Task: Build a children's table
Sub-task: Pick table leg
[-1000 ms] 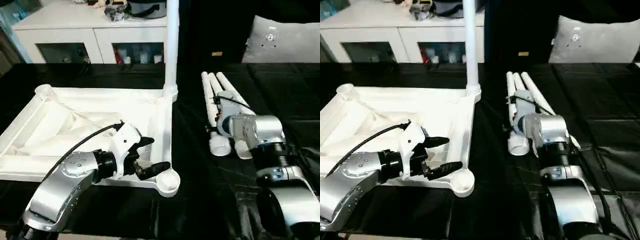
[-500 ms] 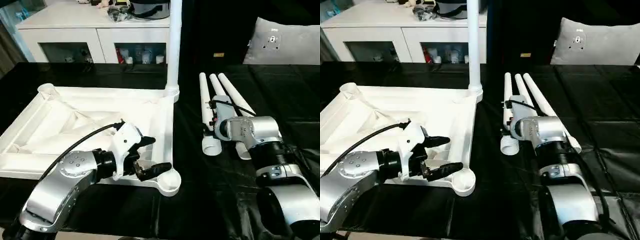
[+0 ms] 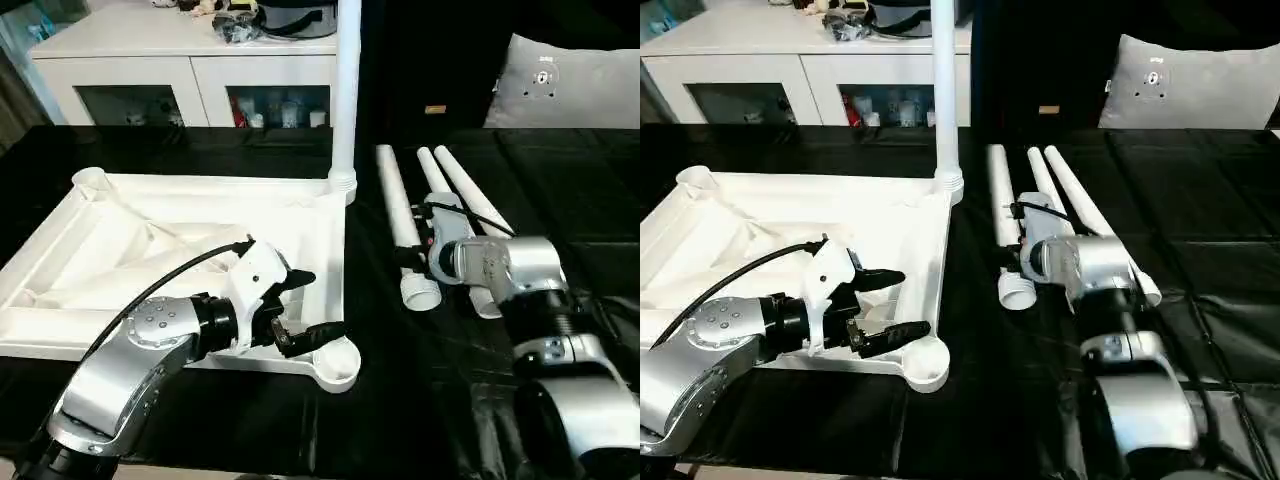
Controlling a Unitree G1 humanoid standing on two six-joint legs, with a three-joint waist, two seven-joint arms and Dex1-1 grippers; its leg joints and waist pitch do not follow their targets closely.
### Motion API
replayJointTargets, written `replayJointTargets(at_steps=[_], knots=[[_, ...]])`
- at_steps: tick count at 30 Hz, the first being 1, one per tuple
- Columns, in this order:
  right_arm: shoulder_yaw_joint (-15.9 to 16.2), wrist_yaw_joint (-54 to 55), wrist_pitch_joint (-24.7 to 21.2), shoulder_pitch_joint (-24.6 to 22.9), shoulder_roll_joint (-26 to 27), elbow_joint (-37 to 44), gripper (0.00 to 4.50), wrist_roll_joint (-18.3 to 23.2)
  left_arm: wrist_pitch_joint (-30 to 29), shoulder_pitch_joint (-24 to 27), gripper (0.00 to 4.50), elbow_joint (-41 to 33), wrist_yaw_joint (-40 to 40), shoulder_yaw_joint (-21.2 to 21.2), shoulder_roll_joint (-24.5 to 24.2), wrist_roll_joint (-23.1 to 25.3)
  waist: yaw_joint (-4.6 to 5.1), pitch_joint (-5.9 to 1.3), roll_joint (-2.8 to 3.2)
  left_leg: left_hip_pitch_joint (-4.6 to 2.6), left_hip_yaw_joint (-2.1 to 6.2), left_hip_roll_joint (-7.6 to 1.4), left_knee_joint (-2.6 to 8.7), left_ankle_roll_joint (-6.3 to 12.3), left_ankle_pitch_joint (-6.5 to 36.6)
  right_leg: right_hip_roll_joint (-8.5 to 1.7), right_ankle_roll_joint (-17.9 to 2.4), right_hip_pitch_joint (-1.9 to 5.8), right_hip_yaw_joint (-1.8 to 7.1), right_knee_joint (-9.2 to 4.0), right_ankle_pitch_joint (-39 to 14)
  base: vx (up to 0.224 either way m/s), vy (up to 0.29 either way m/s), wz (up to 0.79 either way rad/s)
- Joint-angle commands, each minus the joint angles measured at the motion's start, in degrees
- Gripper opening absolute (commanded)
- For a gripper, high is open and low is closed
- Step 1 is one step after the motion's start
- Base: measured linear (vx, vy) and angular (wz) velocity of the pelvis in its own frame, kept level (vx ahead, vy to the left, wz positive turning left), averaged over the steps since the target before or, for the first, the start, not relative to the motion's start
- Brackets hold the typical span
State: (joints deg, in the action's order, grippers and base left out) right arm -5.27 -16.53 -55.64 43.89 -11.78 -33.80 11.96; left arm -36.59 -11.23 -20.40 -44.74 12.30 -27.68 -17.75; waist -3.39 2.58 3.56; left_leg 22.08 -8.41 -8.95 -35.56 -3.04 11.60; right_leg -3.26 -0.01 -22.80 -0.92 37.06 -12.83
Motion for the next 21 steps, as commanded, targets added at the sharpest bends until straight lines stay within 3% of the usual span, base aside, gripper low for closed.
replayJointTargets(at_steps=[1,3,7,10,15,16,17,18,21], knots=[[-1.9,1.1,0.9,-0.8,0.9,1.4,2.08,1.4,1.0,0.5,4.50,0.4,0.0,0.0,-0.5,0.4,-0.28,-3.47,-0.73,-0.74,0.26,-2.51,4.20,-1.26,6.3,-3.59,-13.1,2.78,1.81,-4.33,-4.1,0.000,0.000,0.00],[-4.7,2.7,2.5,-0.9,1.9,2.2,2.00,2.5,1.5,0.6,4.50,0.8,0.0,0.1,-0.5,0.5,-0.32,-3.47,-0.74,-0.68,0.21,-2.53,4.23,-1.28,5.9,-3.67,-12.9,2.77,1.93,-4.33,-3.7,0.000,0.000,0.00],[-5.3,3.2,4.5,-1.9,2.3,4.2,1.94,2.6,1.7,0.6,4.50,1.0,0.1,0.1,-0.3,0.5,-0.34,-3.44,-0.62,-0.75,0.22,-2.55,4.30,-1.52,6.0,-3.61,-12.7,2.69,1.82,-4.29,-3.3,0.000,0.000,0.00],[-4.7,4.4,10.5,-3.9,2.8,7.0,1.90,1.2,2.2,0.6,4.50,1.4,0.1,0.2,-0.2,0.5,-0.42,-3.49,-0.74,-0.73,0.16,-2.59,4.27,-1.51,5.7,-3.69,-12.1,2.73,1.89,-4.29,-3.1,0.000,0.000,0.00],[-7.6,7.8,4.6,-3.9,3.2,9.4,1.88,2.2,2.6,0.7,4.50,1.6,0.3,0.2,-0.1,0.5,-0.29,-3.36,-0.78,-0.75,0.18,-2.39,4.41,-1.67,5.8,-3.42,-11.7,2.74,1.91,-4.42,-4.3,0.000,0.000,0.00],[-7.5,6.2,6.6,-5.0,2.7,12.5,1.88,2.8,2.9,0.8,4.50,1.6,0.7,0.0,0.2,0.5,-0.29,-3.40,-0.50,-0.78,0.20,-2.43,4.39,-1.82,6.0,-3.48,-11.6,2.62,1.91,-4.38,-4.5,0.000,0.000,0.00],[-7.5,6.1,6.9,-5.1,2.6,12.8,1.88,2.8,2.9,0.8,4.50,1.6,0.7,0.0,0.2,0.5,-0.37,-3.36,-0.66,-0.72,0.16,-2.53,4.39,-1.72,6.2,-3.53,-11.2,2.68,1.98,-4.49,-4.0,0.000,0.000,0.00],[-7.7,4.5,10.6,-6.0,2.2,15.1,1.88,3.1,3.2,0.8,4.50,1.6,1.2,-0.3,0.5,0.6,-0.39,-3.38,-0.70,-0.68,0.21,-2.56,4.45,-1.69,6.2,-3.54,-11.0,2.74,1.93,-4.43,-3.8,0.000,0.000,0.00],[-10.3,5.4,14.3,-7.7,2.3,19.9,1.88,4.8,3.9,0.0,4.50,2.1,3.1,-1.3,2.0,0.8,-0.41,-3.33,-0.66,-0.73,0.20,-2.64,4.48,-1.69,6.4,-3.55,-10.7,2.69,2.00,-4.53,-3.9,0.000,0.000,0.00]])
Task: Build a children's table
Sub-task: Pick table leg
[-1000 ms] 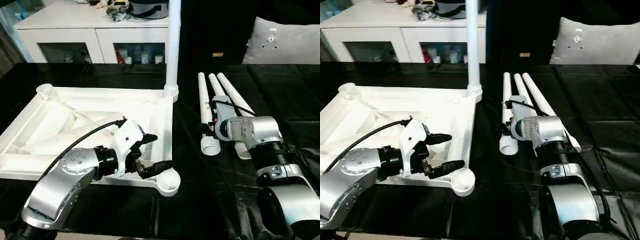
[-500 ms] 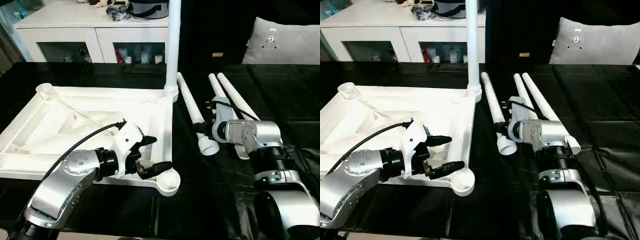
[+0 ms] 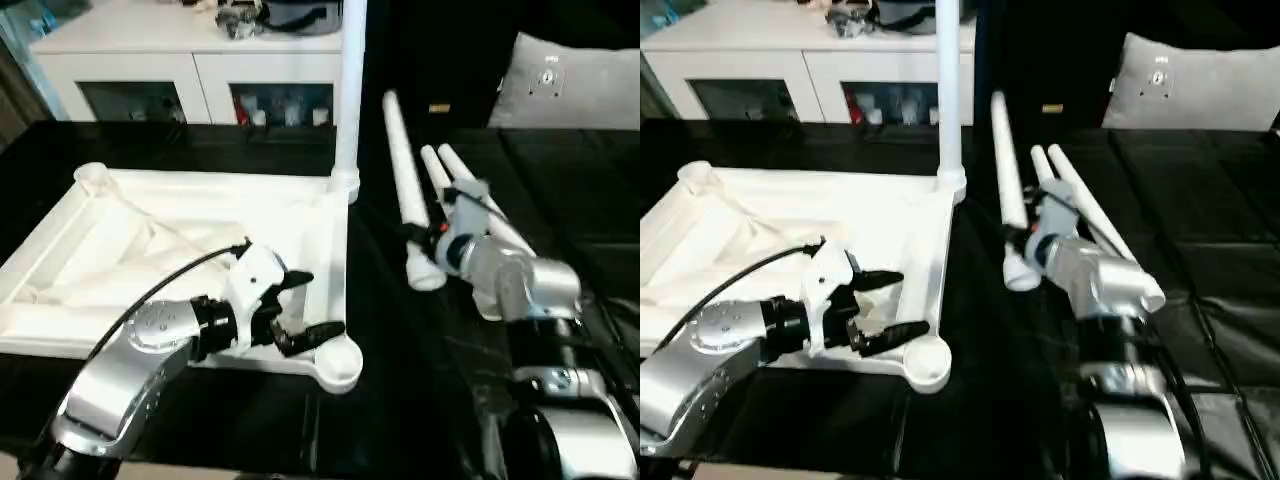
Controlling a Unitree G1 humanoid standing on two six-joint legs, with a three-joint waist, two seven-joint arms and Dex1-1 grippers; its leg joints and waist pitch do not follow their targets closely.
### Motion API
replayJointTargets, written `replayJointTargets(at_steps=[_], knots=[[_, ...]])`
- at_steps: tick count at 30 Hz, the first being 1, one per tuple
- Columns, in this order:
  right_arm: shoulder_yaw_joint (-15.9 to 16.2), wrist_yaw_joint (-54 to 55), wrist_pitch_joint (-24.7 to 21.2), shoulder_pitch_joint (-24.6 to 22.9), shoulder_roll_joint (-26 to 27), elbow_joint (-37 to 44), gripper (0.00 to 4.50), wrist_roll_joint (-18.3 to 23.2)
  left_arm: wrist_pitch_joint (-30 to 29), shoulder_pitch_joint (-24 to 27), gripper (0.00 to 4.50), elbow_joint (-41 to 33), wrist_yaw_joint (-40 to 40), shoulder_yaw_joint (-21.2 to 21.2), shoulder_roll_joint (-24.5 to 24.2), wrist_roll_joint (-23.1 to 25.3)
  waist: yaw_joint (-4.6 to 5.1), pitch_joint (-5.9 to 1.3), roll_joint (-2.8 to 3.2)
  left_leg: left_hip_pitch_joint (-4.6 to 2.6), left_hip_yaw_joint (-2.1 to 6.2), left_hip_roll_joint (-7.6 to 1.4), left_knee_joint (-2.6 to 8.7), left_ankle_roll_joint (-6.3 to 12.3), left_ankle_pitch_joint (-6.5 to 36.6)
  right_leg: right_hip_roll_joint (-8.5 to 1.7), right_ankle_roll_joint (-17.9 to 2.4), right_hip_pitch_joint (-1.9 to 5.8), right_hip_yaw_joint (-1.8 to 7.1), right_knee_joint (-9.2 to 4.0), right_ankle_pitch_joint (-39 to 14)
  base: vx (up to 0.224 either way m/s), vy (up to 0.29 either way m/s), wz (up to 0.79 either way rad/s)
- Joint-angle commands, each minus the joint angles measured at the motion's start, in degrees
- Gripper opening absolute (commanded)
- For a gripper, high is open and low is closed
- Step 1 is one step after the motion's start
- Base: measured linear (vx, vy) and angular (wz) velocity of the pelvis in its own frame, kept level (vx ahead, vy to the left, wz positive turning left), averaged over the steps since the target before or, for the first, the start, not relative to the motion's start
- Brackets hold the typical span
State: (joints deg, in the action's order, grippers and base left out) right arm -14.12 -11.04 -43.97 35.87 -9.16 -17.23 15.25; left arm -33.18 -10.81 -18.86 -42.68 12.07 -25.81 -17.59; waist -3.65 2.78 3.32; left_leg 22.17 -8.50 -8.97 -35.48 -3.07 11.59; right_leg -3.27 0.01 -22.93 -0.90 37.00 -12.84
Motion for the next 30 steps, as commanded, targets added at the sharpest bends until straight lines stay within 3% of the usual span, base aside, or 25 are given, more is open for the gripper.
replayJointTargets(at_steps=[1,4,8,9,12,15,16,18,19,23,25,30], knots=[[-1.9,-0.2,3.7,0.0,-0.2,4.1,1.88,2.0,0.4,-0.7,4.50,0.6,1.5,-1.3,0.4,0.6,-0.15,-3.54,-0.50,-0.84,0.26,-2.59,4.38,-1.49,6.5,-3.50,-10.6,2.81,1.99,-4.47,-3.8,0.000,0.000,0.00],[-8.0,-0.4,5.1,-1.2,2.3,11.4,1.88,8.1,-2.1,-3.8,4.50,1.8,5.1,-3.7,3.1,-0.4,-0.17,-3.50,-0.43,-0.99,0.25,-2.56,4.37,-1.23,7.2,-3.49,-10.5,2.71,2.04,-4.64,-4.9,0.000,0.000,0.00],[-11.1,-5.2,5.7,-2.9,4.4,16.6,1.87,15.1,-1.0,-8.3,4.50,4.9,8.6,-6.2,6.7,-1.1,-0.16,-3.55,-0.21,-0.78,0.38,-2.45,4.36,-0.82,6.7,-3.42,-10.5,2.89,1.97,-4.68,-3.8,0.000,0.000,0.00],[-11.1,-6.3,5.9,-3.4,4.6,17.3,1.87,16.1,-0.9,-9.3,4.50,5.6,9.3,-6.7,7.5,-1.5,-0.20,-3.51,0.06,-0.76,0.43,-2.37,4.39,-0.76,6.7,-3.35,-10.6,2.86,1.91,-4.73,-3.6,0.000,0.000,0.00],[-10.9,-12.7,5.9,-6.0,5.5,21.1,1.87,23.0,-1.2,-13.6,4.50,8.3,12.2,-10.0,11.5,-4.9,-0.30,-3.69,0.06,-0.51,0.52,-2.30,4.21,-0.30,6.3,-3.59,-11.5,3.32,1.90,-4.62,-1.9,0.000,0.000,0.00],[-11.8,-17.0,3.6,-7.6,6.7,23.6,1.87,29.6,-3.4,-17.3,4.50,9.7,13.9,-13.5,15.1,-9.3,-0.56,-3.77,-0.36,-0.23,0.63,-2.35,4.05,1.11,4.1,-3.63,-12.6,3.52,1.73,-4.43,0.3,0.000,0.000,0.00],[-12.1,-19.3,1.4,-8.8,7.1,25.0,1.87,33.1,-5.6,-19.6,4.50,10.5,14.9,-16.0,17.5,-13.0,-0.56,-3.73,-0.75,-0.28,0.50,-2.31,3.99,1.42,3.9,-3.58,-12.7,3.46,1.75,-4.56,0.2,0.000,0.000,0.00],[-12.1,-21.3,-0.3,-9.8,7.2,25.9,1.87,35.5,-7.4,-21.6,4.50,11.2,15.6,-18.1,19.3,-16.3,-1.04,-3.59,-0.67,-0.24,0.36,-2.19,3.77,2.20,3.6,-3.63,-13.5,3.38,1.73,-4.67,-1.6,0.000,0.000,0.00],[-11.2,-24.2,-1.8,-11.1,6.7,26.7,1.87,37.9,-10.1,-23.5,4.50,12.5,16.7,-20.3,21.2,-20.3,-1.19,-3.64,-0.59,-0.27,0.44,-2.22,3.76,2.08,3.7,-3.70,-13.6,3.37,1.69,-4.60,-2.3,0.000,0.000,0.00],[-9.9,-26.1,-2.5,-12.2,5.8,27.2,1.87,39.4,-12.0,-25.3,4.50,13.9,18.5,-22.8,23.2,-24.7,-1.84,-3.43,-0.56,-0.38,0.40,-2.33,3.88,1.48,4.6,-3.69,-12.3,3.01,1.78,-5.26,-6.7,0.000,0.000,0.00],[-8.5,-27.8,-3.2,-13.3,4.7,27.9,1.87,40.8,-13.6,-27.3,4.50,15.1,19.8,-24.7,25.5,-30.0,-2.13,-3.43,-0.76,-0.40,0.42,-2.31,3.89,1.09,4.9,-3.75,-11.9,3.11,1.81,-5.38,-7.8,0.000,0.000,0.00],[-7.4,-28.6,-4.5,-14.0,3.9,28.8,1.87,41.8,-16.1,-28.9,4.50,15.3,20.2,-26.1,27.5,-33.6,-2.68,-3.48,-0.96,-0.25,0.50,-2.41,3.93,1.18,3.6,-3.78,-11.1,3.03,1.78,-5.22,-6.7,0.000,0.000,0.00]])
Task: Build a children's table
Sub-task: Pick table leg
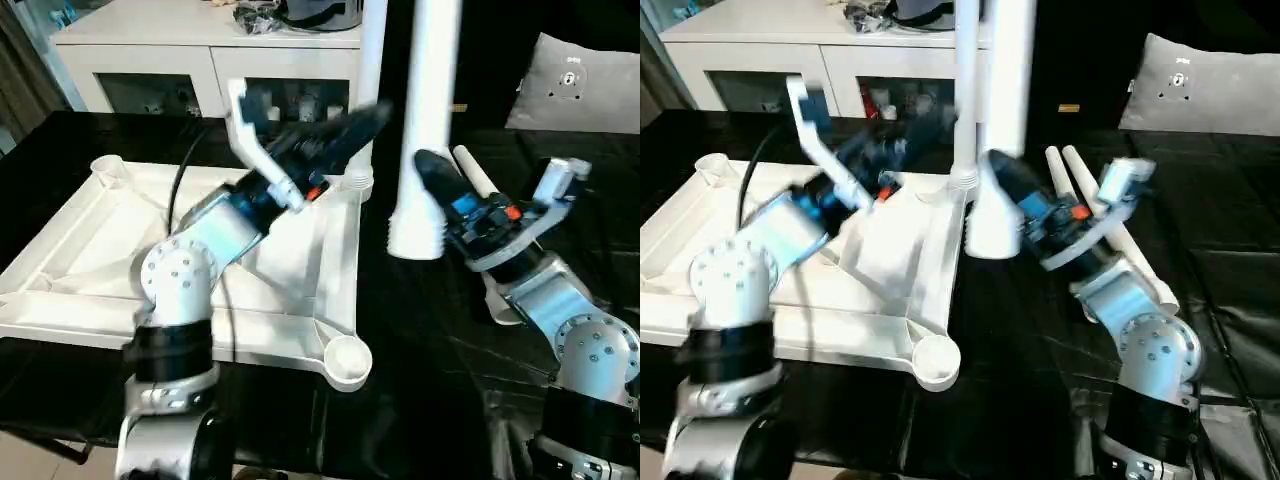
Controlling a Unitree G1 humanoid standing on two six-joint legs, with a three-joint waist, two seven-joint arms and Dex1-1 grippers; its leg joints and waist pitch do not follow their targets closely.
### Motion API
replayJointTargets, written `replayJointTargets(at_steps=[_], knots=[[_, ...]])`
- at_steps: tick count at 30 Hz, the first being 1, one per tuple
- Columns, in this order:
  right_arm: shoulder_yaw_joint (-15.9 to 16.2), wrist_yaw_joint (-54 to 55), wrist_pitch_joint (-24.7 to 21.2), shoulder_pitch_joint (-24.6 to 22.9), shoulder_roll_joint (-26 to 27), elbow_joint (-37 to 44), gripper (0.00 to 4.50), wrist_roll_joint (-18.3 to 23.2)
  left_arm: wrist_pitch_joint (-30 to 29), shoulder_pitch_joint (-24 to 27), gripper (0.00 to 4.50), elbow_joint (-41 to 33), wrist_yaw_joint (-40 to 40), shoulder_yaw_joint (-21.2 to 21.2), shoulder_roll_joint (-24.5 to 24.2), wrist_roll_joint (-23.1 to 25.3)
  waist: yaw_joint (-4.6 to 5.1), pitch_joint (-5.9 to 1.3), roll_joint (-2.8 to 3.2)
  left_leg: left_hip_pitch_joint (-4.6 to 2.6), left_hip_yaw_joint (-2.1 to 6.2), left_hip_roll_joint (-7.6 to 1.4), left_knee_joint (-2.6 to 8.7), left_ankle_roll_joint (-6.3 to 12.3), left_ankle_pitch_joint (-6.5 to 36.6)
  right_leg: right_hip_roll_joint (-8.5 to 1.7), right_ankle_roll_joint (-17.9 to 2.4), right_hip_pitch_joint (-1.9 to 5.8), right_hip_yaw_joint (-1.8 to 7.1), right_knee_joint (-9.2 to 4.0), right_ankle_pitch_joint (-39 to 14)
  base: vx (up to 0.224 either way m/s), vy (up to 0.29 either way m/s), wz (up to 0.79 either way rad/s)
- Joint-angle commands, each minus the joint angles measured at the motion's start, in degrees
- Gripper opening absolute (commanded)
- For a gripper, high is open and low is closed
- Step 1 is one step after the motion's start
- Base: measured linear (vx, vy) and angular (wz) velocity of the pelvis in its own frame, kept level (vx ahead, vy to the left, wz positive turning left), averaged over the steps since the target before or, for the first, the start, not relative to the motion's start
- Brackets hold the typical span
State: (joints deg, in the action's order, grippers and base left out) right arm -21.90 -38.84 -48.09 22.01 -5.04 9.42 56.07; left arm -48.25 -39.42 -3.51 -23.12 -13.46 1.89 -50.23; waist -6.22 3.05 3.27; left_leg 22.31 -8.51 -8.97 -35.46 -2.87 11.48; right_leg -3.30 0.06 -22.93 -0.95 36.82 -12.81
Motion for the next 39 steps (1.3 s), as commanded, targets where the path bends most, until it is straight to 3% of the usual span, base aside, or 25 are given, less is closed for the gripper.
replayJointTargets(at_steps=[1,5,9,10,11,12,14,16,18,20,23,27,29,30,32,33,39], knots=[[1.0,-1.1,-0.7,-0.4,-0.5,2.4,1.87,1.0,-2.1,-0.7,4.50,-0.2,0.8,-0.9,0.2,-2.7,-0.33,-3.74,-0.98,-0.29,0.53,-2.38,3.91,1.08,3.0,-3.79,-10.9,3.14,1.84,-4.98,-6.2,0.000,0.000,0.00],[3.3,-1.9,0.3,-1.0,-1.8,2.7,1.87,-0.5,-3.0,-1.1,4.50,-0.2,1.7,-0.6,0.2,-3.7,-0.42,-3.77,-1.04,-0.22,0.58,-2.44,3.98,1.31,2.3,-3.79,-10.2,3.21,1.78,-5.08,-5.4,0.000,0.000,0.00],[9.4,-0.3,5.1,-1.9,-3.4,3.0,1.87,-9.3,-0.9,-0.4,4.50,-0.4,1.5,3.1,-1.4,1.6,-0.34,-3.81,-0.94,-0.26,0.74,-2.63,4.18,0.52,2.1,-3.77,-8.5,3.10,1.76,-5.17,-5.7,0.000,0.000,0.00],[14.0,1.3,11.3,-2.3,-3.5,2.1,1.87,-17.5,3.8,0.3,4.50,0.0,1.5,6.0,-2.3,7.7,-0.45,-3.86,-0.46,-0.37,0.84,-2.79,4.25,0.27,2.5,-3.90,-8.2,2.93,1.69,-5.27,-6.1,0.000,0.000,0.00],[16.7,2.6,15.6,-2.4,-3.9,1.3,1.87,-22.7,6.1,0.6,4.50,0.1,1.5,7.1,-2.5,9.8,-0.19,-3.83,-0.70,-0.36,0.80,-2.88,4.35,-0.23,2.7,-3.87,-7.5,2.96,1.73,-5.34,-6.1,0.000,0.000,0.00],[16.7,2.6,15.6,-2.4,-3.9,1.3,1.87,-22.7,6.1,0.6,4.50,0.1,1.5,7.1,-2.5,9.8,-0.19,-3.83,-0.70,-0.36,0.80,-2.88,4.35,-0.23,2.7,-3.87,-7.5,2.96,1.73,-5.34,-6.1,0.000,0.000,0.00],[19.3,4.2,21.0,-2.7,-3.2,0.3,1.87,-27.8,9.3,1.2,4.50,0.2,2.2,9.1,-2.8,13.2,-0.24,-3.97,-0.68,-0.41,0.82,-2.90,4.30,-0.83,2.1,-4.02,-7.7,2.99,1.76,-5.13,-3.7,0.000,0.000,0.00],[22.1,6.1,28.7,-3.2,-2.0,-1.4,1.87,-33.5,14.4,2.4,4.13,0.4,3.5,12.9,-3.5,19.0,0.03,-4.13,-0.18,-0.32,0.83,-2.86,4.22,-0.53,2.1,-3.89,-8.5,3.03,1.71,-4.74,0.5,0.000,0.000,0.00],[24.5,7.5,33.2,-3.7,-1.9,-2.6,1.86,-37.7,17.7,3.1,4.13,0.9,4.7,14.0,-3.1,21.8,-0.12,-4.20,-0.28,-0.37,0.88,-2.97,4.11,-0.33,1.8,-3.93,-8.6,3.03,1.70,-4.71,1.8,0.000,0.000,0.00],[24.9,7.8,34.1,-3.9,-1.6,-3.0,1.86,-38.2,18.5,3.3,4.13,1.0,5.5,13.9,-2.7,22.3,0.05,-4.20,-0.24,-0.33,0.76,-2.79,4.08,-0.09,1.9,-3.83,-9.3,3.28,1.74,-4.46,3.8,0.000,0.000,0.00],[25.9,9.2,39.5,-4.8,-0.4,-5.4,1.86,-41.3,25.2,4.4,4.13,1.9,4.3,16.8,-3.6,27.7,0.16,-4.21,-0.34,-0.28,0.82,-2.90,4.09,1.09,2.7,-3.90,-10.1,3.31,1.75,-4.43,4.4,0.000,0.000,0.00],[26.9,9.2,45.4,-5.4,0.5,-8.5,1.86,-43.7,27.1,5.4,4.13,2.4,4.4,16.9,-2.8,28.5,0.40,-4.10,-0.36,-0.29,0.68,-2.98,4.13,1.53,4.0,-3.97,-11.1,3.21,1.78,-4.46,3.6,0.000,0.000,0.00],[26.8,9.5,45.8,-5.4,0.7,-9.1,1.86,-43.5,28.4,6.0,3.99,2.6,4.0,18.1,-3.5,30.0,0.45,-4.09,-0.49,-0.26,0.78,-3.02,4.19,2.21,3.8,-3.91,-11.2,3.30,1.79,-4.37,3.5,0.000,0.000,0.00],[26.7,9.8,46.8,-5.3,0.9,-9.9,1.86,-43.5,29.4,6.5,3.69,2.8,3.9,18.8,-3.6,30.9,0.58,-4.12,-0.56,-0.30,0.77,-3.06,4.19,2.49,3.9,-3.95,-11.3,3.23,1.75,-4.40,3.3,0.000,0.000,0.00],[26.7,9.7,46.9,-5.1,0.9,-10.1,1.86,-43.5,29.6,6.7,3.72,2.8,3.8,19.0,-3.6,31.1,0.66,-4.09,-0.48,-0.33,0.76,-3.10,4.19,2.62,4.3,-3.98,-11.5,3.23,1.77,-4.42,2.8,0.000,0.000,0.00],[26.8,9.5,47.6,-4.8,1.0,-10.8,1.86,-43.8,30.3,7.1,3.45,2.9,3.5,19.4,-3.5,31.5,0.76,-4.04,-0.56,-0.27,0.76,-3.09,4.25,2.77,4.8,-4.03,-11.7,3.25,1.77,-4.50,2.1,0.000,0.000,0.00],[27.1,9.2,50.1,-4.0,1.1,-13.1,1.86,-44.3,31.8,7.2,3.00,3.7,3.1,19.5,-3.1,32.1,1.12,-3.99,-0.66,-0.28,0.68,-3.05,4.24,3.30,5.3,-4.02,-11.8,3.13,1.80,-4.67,0.6,0.000,0.000,0.00]])
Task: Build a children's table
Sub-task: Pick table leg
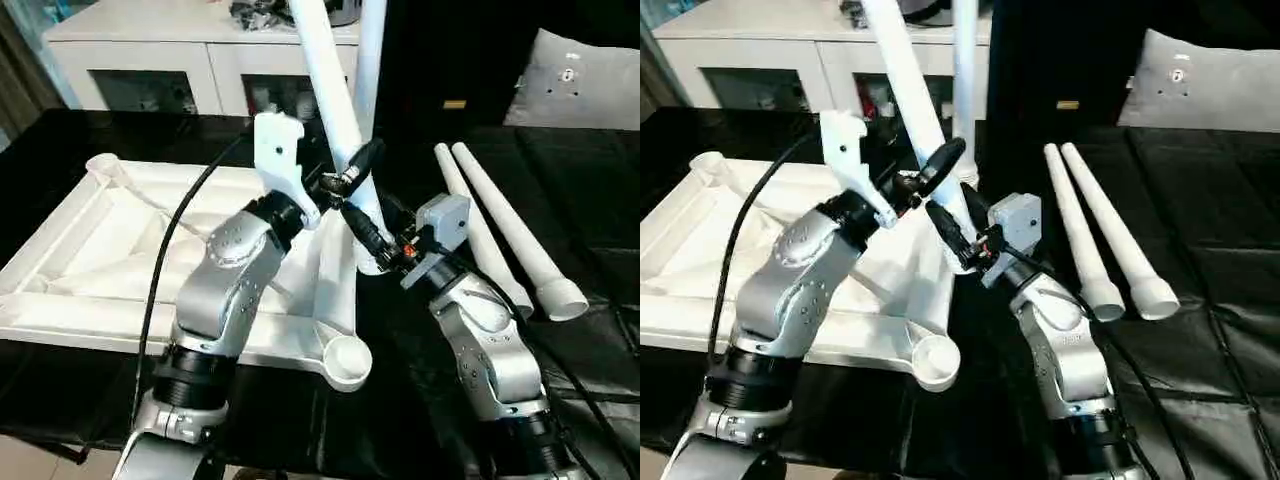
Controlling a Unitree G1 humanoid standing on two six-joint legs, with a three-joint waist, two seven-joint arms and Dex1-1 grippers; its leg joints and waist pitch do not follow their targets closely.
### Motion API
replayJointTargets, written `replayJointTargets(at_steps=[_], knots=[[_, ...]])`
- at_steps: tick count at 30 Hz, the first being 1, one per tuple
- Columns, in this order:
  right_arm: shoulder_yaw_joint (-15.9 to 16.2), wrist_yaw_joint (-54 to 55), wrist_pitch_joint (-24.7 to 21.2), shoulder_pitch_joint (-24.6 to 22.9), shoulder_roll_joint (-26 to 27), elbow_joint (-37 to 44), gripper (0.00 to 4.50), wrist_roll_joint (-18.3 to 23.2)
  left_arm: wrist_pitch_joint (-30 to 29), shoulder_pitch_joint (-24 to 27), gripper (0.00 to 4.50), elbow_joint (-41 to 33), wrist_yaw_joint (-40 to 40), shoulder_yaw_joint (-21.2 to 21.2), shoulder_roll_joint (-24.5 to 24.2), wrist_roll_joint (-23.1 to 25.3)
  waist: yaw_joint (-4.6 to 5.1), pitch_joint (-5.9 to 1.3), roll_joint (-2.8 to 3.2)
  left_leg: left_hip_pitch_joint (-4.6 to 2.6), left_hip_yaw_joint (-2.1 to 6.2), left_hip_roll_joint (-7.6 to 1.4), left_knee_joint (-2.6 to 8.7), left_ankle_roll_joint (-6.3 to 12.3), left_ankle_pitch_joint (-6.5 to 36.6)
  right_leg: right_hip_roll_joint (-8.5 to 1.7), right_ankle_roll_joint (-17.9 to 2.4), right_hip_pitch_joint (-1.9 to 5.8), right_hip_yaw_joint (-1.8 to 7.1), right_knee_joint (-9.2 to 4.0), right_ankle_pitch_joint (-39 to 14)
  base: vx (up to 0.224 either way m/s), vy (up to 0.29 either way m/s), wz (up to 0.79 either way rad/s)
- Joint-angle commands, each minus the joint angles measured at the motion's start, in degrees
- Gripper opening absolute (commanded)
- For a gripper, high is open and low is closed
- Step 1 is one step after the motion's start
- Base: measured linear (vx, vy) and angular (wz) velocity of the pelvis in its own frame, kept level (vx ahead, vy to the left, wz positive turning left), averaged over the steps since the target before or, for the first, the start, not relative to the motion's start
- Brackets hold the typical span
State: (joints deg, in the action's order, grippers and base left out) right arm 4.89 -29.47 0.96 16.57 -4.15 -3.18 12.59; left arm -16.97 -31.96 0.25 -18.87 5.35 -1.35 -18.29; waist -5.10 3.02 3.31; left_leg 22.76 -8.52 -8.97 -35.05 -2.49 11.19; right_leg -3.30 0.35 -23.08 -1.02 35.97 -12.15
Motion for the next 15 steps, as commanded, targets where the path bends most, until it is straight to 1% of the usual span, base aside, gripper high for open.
replayJointTargets(at_steps=[1,3,5,6,7,10,11,12,13,14,15], knots=[[0.3,-0.2,1.0,1.5,0.2,-0.5,1.86,-0.8,0.6,-0.2,2.87,0.0,-1.2,0.7,0.1,0.2,0.01,-3.97,-0.71,-0.69,0.68,-3.04,3.81,2.93,5.4,-4.02,-12.2,3.30,1.87,-3.79,0.0,0.000,0.000,0.00],[0.4,-0.3,1.4,1.6,0.0,-0.8,1.86,-0.8,0.6,-0.2,2.81,0.1,-1.6,0.7,0.4,-0.1,0.00,-4.01,-0.62,-0.74,0.68,-3.08,3.77,3.09,5.3,-4.01,-12.4,3.23,1.84,-3.77,0.2,0.000,0.000,0.00],[0.5,-0.4,1.8,1.7,-0.2,-1.1,1.86,-1.0,0.3,0.0,2.79,0.1,-2.1,0.5,0.9,-1.0,0.00,-3.99,-0.68,-0.72,0.65,-3.07,3.75,3.19,5.2,-4.03,-12.6,3.24,1.88,-3.77,0.4,0.000,0.000,0.00],[0.7,-0.6,2.1,1.8,-0.3,-1.3,1.86,-1.0,0.1,0.1,2.48,0.0,-2.5,0.3,1.3,-1.8,0.00,-4.05,-0.55,-0.74,0.64,-3.05,3.68,3.36,5.2,-4.01,-12.9,3.22,1.83,-3.68,0.8,0.000,0.000,0.00],[0.7,-0.6,2.2,1.8,-0.3,-1.4,1.86,-1.1,0.1,0.1,2.48,0.0,-2.5,0.3,1.4,-1.9,0.02,-4.05,-0.59,-0.74,0.62,-3.05,3.69,3.40,5.2,-4.00,-12.9,3.22,1.82,-3.72,0.7,0.000,0.000,0.00],[0.8,-0.9,2.5,1.9,-0.7,-1.6,1.86,-1.2,-1.1,0.0,2.40,-0.1,-3.0,-0.4,2.4,-3.9,0.01,-4.03,-0.75,-0.71,0.58,-3.05,3.65,3.60,5.1,-3.97,-13.3,3.25,1.83,-3.68,0.9,0.000,0.000,0.00],[0.8,-1.0,2.5,2.0,-0.8,-1.6,1.86,-1.2,-1.4,0.0,2.26,-0.1,-2.9,-0.7,2.6,-4.4,0.05,-4.04,-1.05,-0.70,0.50,-3.02,3.64,3.67,5.1,-3.95,-13.3,3.32,1.84,-3.66,1.0,0.000,0.000,0.00],[0.8,-1.0,2.6,2.1,-0.9,-1.6,1.86,-1.1,-2.3,-0.2,2.17,-0.1,-2.5,-1.6,3.3,-5.7,0.05,-4.06,-1.11,-0.69,0.48,-2.98,3.61,3.92,4.9,-3.94,-13.3,3.34,1.84,-3.63,1.2,0.000,0.000,0.00],[0.8,-1.1,2.6,2.1,-1.0,-1.7,1.86,-1.1,-2.6,-0.3,2.11,-0.1,-2.4,-2.0,3.5,-6.2,0.01,-4.07,-1.03,-0.67,0.49,-2.97,3.55,4.01,4.7,-4.00,-13.4,3.35,1.84,-3.56,1.4,0.000,0.000,0.00],[0.8,-1.1,2.7,2.2,-1.0,-1.7,1.86,-1.1,-2.7,-0.4,2.11,-0.1,-2.3,-2.2,3.7,-6.4,0.05,-4.01,-1.09,-0.64,0.46,-2.96,3.55,4.27,4.7,-3.98,-13.4,3.32,1.83,-3.64,1.1,0.000,0.000,0.00],[0.9,-1.4,2.7,2.4,-1.3,-1.8,1.86,-1.1,-4.7,-0.7,2.02,0.0,-1.6,-4.3,4.6,-9.2,0.08,-4.01,-1.27,-0.65,0.42,-2.95,3.54,4.42,4.9,-3.97,-13.4,3.32,1.83,-3.74,0.5,0.000,0.000,0.00]])
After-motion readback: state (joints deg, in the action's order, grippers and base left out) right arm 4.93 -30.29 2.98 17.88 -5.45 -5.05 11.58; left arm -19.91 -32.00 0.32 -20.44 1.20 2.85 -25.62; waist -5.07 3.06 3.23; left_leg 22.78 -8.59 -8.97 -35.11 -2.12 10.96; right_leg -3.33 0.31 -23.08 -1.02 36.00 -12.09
